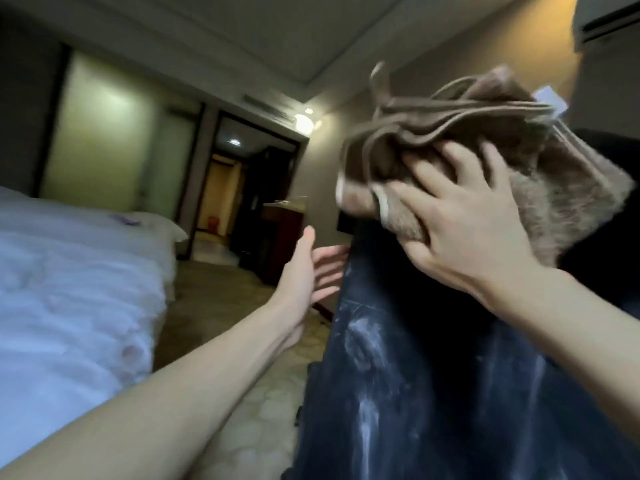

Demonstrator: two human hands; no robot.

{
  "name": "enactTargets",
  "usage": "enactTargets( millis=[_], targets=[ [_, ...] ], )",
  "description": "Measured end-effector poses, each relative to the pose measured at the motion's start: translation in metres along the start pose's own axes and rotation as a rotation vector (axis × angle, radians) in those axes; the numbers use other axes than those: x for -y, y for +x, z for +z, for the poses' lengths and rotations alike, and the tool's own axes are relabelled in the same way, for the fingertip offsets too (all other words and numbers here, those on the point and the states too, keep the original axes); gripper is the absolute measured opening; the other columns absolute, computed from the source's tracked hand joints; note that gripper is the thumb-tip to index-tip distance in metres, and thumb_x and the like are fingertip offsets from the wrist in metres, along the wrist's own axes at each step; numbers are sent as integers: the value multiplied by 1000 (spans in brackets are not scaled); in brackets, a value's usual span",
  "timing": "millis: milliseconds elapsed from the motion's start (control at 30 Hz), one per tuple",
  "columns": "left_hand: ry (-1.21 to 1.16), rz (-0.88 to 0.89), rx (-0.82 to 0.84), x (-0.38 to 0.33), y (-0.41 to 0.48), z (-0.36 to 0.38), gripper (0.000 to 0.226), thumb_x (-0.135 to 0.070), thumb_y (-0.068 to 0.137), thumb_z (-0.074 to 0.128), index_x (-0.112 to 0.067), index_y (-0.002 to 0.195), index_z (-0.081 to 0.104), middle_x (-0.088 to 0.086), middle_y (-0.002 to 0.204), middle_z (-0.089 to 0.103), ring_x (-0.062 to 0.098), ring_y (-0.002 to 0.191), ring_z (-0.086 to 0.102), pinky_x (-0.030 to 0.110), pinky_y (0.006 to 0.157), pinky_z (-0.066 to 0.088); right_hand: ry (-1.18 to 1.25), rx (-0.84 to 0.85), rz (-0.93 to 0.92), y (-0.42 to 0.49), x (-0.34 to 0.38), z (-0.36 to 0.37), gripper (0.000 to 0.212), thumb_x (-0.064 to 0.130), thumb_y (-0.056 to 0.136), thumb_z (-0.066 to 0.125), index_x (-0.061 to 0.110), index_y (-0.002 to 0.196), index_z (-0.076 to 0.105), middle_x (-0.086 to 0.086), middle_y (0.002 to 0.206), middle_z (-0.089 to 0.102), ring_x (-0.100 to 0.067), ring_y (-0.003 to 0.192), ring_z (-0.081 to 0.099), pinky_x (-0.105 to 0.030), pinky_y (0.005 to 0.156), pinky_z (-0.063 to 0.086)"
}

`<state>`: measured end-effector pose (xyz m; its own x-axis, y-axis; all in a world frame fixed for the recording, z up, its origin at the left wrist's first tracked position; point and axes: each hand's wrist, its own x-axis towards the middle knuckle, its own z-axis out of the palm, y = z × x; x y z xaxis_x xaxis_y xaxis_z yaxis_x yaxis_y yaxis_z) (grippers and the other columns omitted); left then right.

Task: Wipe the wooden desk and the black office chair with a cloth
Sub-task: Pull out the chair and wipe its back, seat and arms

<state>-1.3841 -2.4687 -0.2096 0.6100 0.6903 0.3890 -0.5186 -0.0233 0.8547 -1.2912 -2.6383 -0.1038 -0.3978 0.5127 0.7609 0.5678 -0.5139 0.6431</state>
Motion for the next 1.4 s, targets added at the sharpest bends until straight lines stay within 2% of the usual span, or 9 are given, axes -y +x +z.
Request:
enactTargets(
  millis=[167, 300, 433, 533, 733, 1000, 1200, 1267, 1400],
  targets=[
    [-95, -20, -79, 6, 9, 0, 67, -72, 100, 27, -25, 111, 73, -6, 98, 80, 11, 104, 70, 31, 91, 51, 24, 286, -312, -26, 7, 3, 63, 46, 67, 47, 29, 122, 71, 0, 138, 62, -34, 134, 48, -53, 121, 18],
    [-108, -40, -89, 8, 8, -10, 76, -75, 99, 19, -26, 107, 75, -1, 117, 77, 16, 120, 64, 37, 107, 42, -42, 326, -487, -25, 4, -4, 54, 45, 69, 54, 28, 117, 74, 1, 135, 65, -32, 131, 52, -50, 120, 16],
    [-142, -28, -16, 9, 3, -11, 81, -80, 95, 15, -28, 117, 73, -3, 127, 71, 13, 123, 56, 32, 103, 30, -87, 218, -327, -8, -5, -17, 57, 40, 78, 45, 22, 126, 68, -5, 139, 61, -37, 135, 46, -56, 121, 18],
    [-218, -26, -6, 15, -5, -11, 86, -81, 95, 13, -27, 129, 71, 0, 137, 67, 10, 117, 59, 23, 81, 38, -105, 131, -196, 6, -5, -19, 60, 42, 81, 46, 21, 134, 62, -10, 150, 52, -42, 142, 36, -57, 124, 11],
    [-329, -13, -35, 35, -11, 7, 79, -76, 99, 14, -28, 114, 75, -3, 123, 75, 15, 114, 66, 31, 81, 47, -106, 111, -35, 21, 10, -11, 67, 47, 78, 48, 25, 141, 55, -13, 157, 42, -43, 149, 26, -59, 125, 10],
    [-404, 27, -170, 37, -14, 50, 69, -66, 101, 32, -14, 105, 77, 8, 98, 80, 28, 102, 73, 39, 79, 56, -11, 73, -24, 1, -9, -10, 65, 45, 70, 57, 22, 130, 57, -4, 154, 46, -35, 148, 30, -51, 127, 10],
    [-507, 64, -265, 42, -7, 65, 70, -69, 95, 40, -11, 99, 79, 13, 96, 79, 26, 85, 73, 35, 70, 53, 84, 84, -208, -7, -5, -2, 54, 44, 73, 57, 18, 120, 60, 3, 139, 56, -30, 145, 36, -47, 124, 20],
    [-515, 63, -235, 41, -10, 62, 73, -70, 95, 37, -12, 102, 79, 12, 96, 79, 27, 92, 73, 37, 73, 55, 112, 78, -275, -9, -4, 2, 53, 43, 72, 61, 16, 118, 61, 2, 136, 60, -29, 143, 41, -43, 121, 22],
    [-453, 23, -235, 35, -21, 55, 78, -73, 95, 32, -12, 116, 76, 14, 110, 77, 32, 110, 70, 49, 105, 51, 136, 104, -332, -3, -7, 7, 46, 47, 75, 54, 20, 111, 62, 8, 126, 65, -22, 140, 43, -40, 117, 26]
  ],
)
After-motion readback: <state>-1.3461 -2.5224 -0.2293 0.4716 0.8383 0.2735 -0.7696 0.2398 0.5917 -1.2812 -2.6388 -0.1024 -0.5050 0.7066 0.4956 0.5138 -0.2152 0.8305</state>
